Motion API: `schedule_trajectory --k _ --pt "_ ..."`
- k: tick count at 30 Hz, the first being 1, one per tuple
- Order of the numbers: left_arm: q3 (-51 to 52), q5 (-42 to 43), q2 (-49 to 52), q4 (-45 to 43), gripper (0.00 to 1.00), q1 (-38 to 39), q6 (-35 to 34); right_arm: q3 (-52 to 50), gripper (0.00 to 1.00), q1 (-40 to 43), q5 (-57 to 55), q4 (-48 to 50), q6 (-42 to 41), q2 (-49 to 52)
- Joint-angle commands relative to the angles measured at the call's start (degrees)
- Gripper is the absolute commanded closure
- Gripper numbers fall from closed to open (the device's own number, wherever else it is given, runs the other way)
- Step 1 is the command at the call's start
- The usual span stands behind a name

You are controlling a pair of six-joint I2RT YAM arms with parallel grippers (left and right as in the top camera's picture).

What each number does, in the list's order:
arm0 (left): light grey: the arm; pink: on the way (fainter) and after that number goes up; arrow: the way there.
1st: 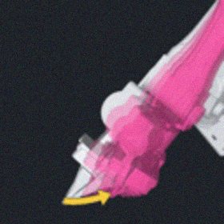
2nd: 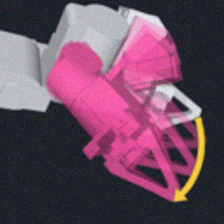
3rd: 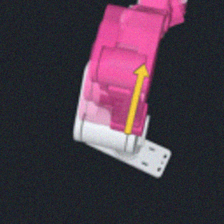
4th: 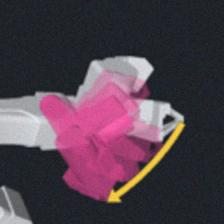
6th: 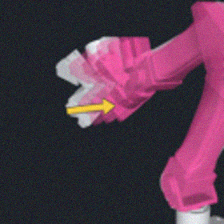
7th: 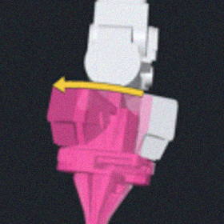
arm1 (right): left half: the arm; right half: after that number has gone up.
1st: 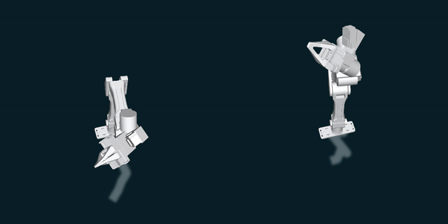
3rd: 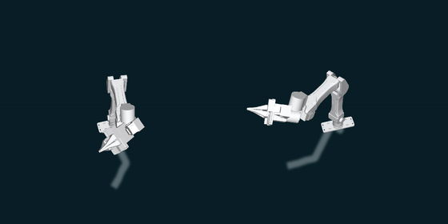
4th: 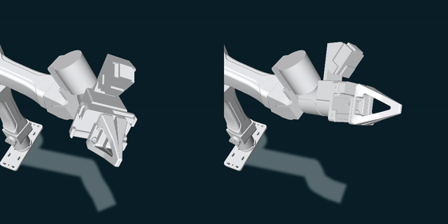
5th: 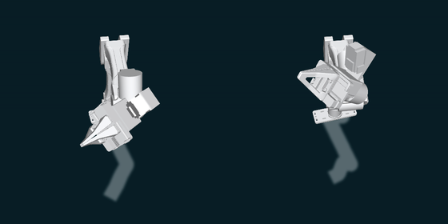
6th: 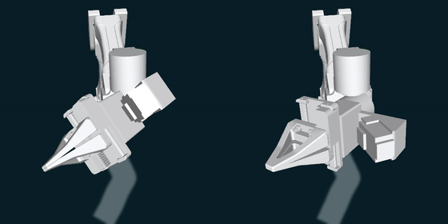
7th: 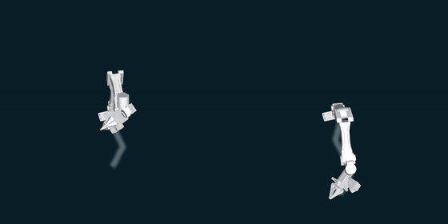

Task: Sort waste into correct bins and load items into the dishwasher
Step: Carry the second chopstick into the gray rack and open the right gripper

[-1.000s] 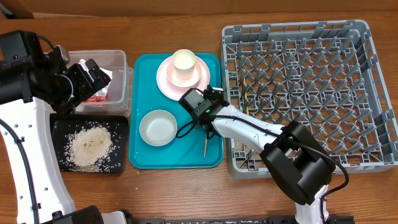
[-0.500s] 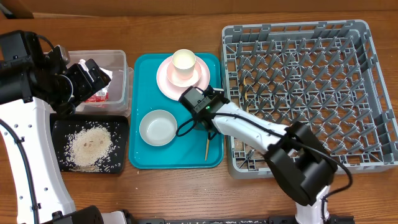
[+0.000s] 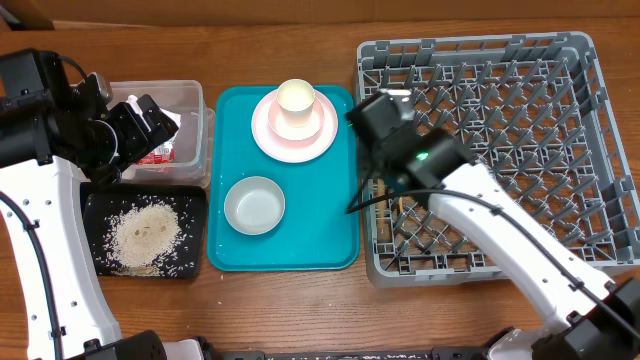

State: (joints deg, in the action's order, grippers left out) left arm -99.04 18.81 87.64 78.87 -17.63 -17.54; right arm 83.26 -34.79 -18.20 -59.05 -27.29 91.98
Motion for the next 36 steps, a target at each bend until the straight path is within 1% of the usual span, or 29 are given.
schedule_trajectory --k 1,5,10,20,36 --pt "-0.7 -0.4 -0.7 0.0 0.0 0.0 1.2 0.6 0.96 3.6 -0.8 -1.6 8.1 0.3" --pt "-0.7 -0.4 -0.7 0.0 0.0 0.0 1.2 -2.2 0.96 7.1 -0.2 -1.3 8.3 1.1" --pt "-0.7 -0.4 -0.7 0.0 0.0 0.0 1.2 -3.3 0.96 9.2 -0.2 -0.9 8.3 1.7" --pt "-0.7 -0.4 -0.7 0.0 0.0 0.0 1.2 -3.9 0.96 9.4 0.7 -0.6 8.3 1.7" --pt "-0.7 -0.4 -0.7 0.0 0.0 0.0 1.2 -11.0 0.96 9.4 1.8 3.5 8.3 1.8"
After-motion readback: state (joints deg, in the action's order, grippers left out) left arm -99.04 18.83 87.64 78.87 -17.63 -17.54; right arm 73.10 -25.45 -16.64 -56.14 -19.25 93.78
